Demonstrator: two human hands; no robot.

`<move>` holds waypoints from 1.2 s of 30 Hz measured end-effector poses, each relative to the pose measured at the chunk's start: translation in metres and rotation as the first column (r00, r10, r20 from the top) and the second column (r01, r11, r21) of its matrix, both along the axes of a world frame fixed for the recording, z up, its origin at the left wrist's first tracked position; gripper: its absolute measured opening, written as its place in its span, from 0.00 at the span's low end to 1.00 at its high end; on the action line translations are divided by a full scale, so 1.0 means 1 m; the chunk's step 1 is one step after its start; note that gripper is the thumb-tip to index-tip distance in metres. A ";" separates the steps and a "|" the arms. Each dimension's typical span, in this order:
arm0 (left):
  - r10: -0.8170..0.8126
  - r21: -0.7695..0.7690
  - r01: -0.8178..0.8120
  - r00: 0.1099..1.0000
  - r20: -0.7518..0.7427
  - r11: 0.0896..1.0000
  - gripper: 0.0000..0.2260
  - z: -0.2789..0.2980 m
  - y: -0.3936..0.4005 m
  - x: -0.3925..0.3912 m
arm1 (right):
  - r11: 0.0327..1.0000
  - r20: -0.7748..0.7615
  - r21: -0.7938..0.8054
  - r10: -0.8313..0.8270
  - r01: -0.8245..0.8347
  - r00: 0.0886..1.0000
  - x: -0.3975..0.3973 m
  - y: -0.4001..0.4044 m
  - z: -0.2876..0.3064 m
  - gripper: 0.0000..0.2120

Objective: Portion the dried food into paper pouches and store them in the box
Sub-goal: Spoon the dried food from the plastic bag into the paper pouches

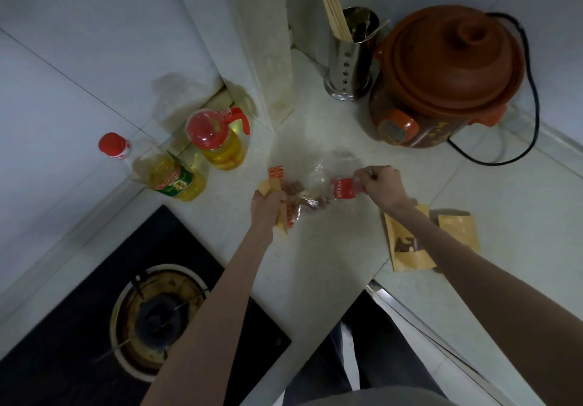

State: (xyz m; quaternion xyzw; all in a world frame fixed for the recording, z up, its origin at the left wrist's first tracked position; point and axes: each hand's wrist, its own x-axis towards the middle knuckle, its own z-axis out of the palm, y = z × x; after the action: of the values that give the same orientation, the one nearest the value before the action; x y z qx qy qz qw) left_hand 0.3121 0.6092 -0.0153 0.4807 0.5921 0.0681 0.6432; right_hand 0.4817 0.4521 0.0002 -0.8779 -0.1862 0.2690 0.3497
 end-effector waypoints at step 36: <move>-0.033 0.034 0.022 0.923 0.383 0.999 0.08 -0.043 -0.019 -0.015 | 0.929 0.086 -0.225 0.321 -0.296 0.943 -0.019 0.026 -0.021 0.12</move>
State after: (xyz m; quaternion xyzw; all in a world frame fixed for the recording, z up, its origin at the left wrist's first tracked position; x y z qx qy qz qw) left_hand 0.2969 0.5905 -0.0585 0.4758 0.4471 0.1604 0.7403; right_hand 0.4628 0.4782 -0.0212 -0.8841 -0.3135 0.2851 0.1971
